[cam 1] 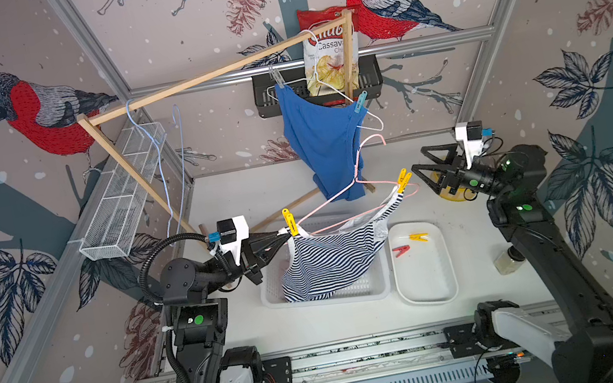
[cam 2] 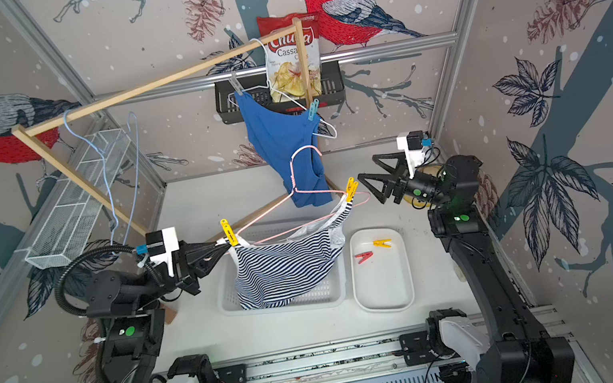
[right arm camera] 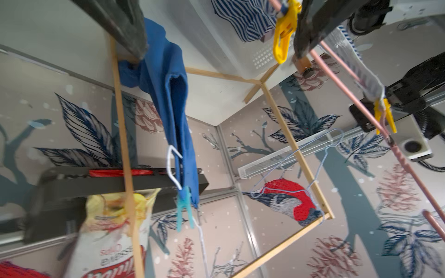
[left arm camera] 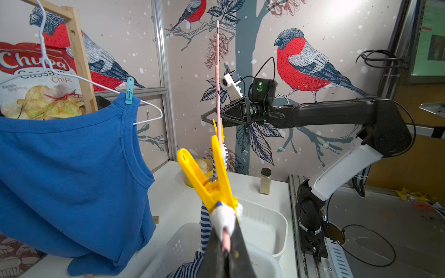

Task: Remove the clothespins securing tank tops to the hanger
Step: Pick up the hanger from the clothesline, then remove the clothespin from the hanger.

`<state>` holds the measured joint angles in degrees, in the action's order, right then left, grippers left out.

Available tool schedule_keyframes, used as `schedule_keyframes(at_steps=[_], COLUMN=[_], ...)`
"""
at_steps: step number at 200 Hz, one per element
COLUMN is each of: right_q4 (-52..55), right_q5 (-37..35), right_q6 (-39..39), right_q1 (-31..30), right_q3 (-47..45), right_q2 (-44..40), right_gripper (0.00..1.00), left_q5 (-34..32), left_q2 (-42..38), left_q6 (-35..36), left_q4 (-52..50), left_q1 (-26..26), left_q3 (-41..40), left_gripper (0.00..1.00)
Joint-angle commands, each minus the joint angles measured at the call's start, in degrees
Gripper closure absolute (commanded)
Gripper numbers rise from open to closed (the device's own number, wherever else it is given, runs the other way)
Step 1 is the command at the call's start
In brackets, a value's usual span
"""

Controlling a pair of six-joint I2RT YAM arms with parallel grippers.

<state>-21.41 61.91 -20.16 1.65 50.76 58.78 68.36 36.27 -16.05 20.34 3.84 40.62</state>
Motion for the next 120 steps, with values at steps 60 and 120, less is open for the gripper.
schedule_keyframes(at_steps=[60, 120], right_q4=[15.7, 48.2], right_q5=[24.0, 32.3], right_q6=[22.4, 52.1], right_q1=[0.3, 3.9], right_q3=[6.3, 14.9], right_q2=[0.0, 6.0], right_gripper=[0.16, 0.25], left_q5=[6.1, 8.0], left_q2=[5.7, 6.7], left_q6=[8.8, 9.9], left_q4=[-7.8, -9.4], left_q1=[2.2, 2.7], left_q3=[7.0, 8.8], left_gripper=[1.00, 1.00])
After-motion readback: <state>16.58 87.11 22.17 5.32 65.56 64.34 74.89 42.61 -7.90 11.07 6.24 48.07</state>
